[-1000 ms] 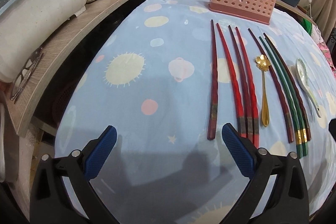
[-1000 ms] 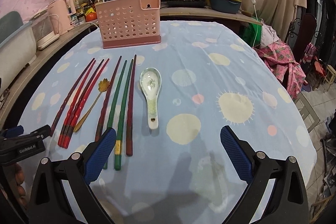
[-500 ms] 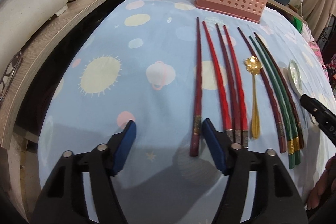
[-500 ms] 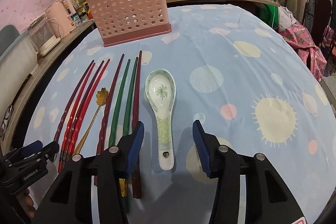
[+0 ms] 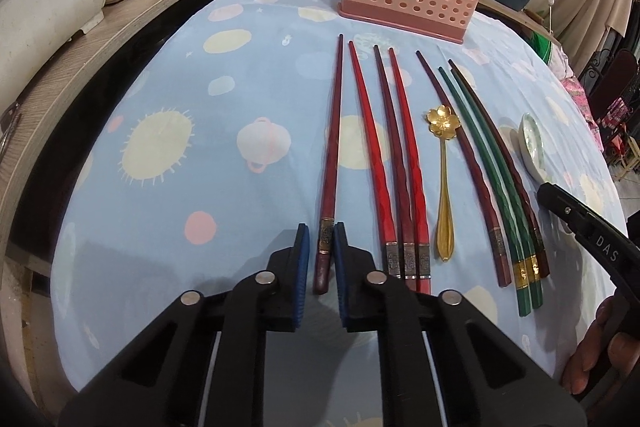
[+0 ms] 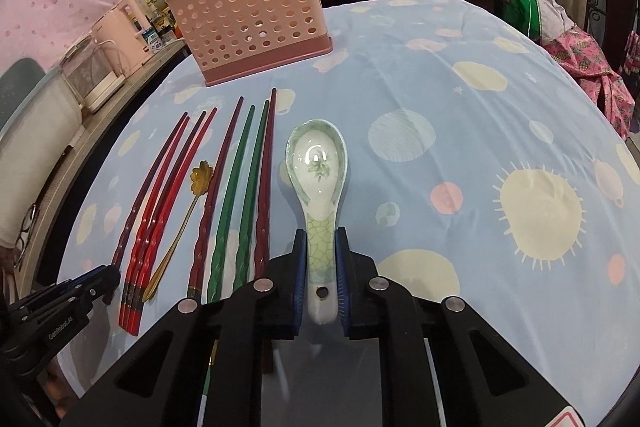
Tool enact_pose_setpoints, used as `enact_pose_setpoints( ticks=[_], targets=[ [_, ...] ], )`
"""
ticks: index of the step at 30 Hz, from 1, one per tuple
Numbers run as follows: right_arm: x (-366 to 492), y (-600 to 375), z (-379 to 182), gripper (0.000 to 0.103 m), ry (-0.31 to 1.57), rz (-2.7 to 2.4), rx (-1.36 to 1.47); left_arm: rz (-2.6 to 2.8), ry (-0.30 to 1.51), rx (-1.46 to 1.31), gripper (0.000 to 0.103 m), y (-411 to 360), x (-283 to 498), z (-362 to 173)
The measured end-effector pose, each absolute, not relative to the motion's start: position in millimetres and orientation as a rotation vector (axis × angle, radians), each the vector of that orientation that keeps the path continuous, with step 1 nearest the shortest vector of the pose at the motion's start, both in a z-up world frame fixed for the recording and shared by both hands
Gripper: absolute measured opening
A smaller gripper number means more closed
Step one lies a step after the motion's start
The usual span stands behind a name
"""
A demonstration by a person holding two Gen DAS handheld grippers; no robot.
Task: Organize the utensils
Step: 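Close the right gripper on the white ceramic spoon while the left gripper grasps a dark red chopstick, then lift the spoon with the right gripper while the left gripper lifts the chopstick toward the basket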
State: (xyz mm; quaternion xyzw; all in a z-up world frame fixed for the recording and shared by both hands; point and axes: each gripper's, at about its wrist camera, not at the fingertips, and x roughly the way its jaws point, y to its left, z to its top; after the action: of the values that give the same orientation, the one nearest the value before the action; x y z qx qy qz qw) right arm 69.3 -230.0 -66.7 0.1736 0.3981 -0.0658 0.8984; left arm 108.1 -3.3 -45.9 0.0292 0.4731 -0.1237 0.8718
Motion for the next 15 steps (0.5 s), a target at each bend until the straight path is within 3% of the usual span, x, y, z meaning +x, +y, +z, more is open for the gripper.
enact_pose_setpoints(
  ticks=[15],
  targets=[
    [42,-228,-51,0.013,0.796,-0.156,0.348,-0.270,0.946,0.008,0.007,13,90,-26]
  ],
)
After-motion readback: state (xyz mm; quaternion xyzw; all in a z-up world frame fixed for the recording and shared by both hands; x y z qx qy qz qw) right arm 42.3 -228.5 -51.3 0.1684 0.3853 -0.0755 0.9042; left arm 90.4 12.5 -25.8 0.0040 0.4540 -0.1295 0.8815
